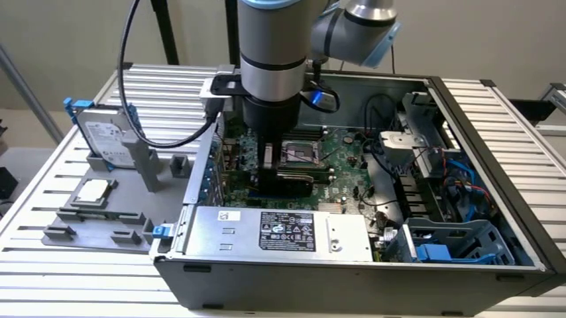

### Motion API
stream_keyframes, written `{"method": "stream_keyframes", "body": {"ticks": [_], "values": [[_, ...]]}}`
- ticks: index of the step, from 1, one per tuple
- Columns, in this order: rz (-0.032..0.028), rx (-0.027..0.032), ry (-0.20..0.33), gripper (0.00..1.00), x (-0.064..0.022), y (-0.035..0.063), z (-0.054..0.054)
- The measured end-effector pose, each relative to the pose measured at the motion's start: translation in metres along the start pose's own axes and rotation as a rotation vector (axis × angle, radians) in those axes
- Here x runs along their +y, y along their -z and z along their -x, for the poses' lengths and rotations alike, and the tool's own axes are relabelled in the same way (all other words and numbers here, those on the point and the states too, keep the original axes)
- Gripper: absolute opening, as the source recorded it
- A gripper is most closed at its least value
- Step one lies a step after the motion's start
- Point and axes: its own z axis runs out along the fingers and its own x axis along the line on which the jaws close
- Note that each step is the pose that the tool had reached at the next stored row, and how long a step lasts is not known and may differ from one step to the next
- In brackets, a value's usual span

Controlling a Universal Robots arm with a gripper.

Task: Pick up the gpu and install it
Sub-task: 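Insert the gpu into the slot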

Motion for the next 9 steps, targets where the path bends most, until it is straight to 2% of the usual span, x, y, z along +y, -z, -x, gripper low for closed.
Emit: {"method": "stream_keyframes", "body": {"ticks": [5, 6, 9], "values": [[0.0004, 0.0003, 0.0, 1.0, 0.0, 0.0222, 0.001], [0.0003, 0.0, 0.0, 0.0, 0.0, 0.0252, 0.001], [0.0002, -0.0002, 0.0, 0.0, 0.0, 0.0269, 0.001]]}}
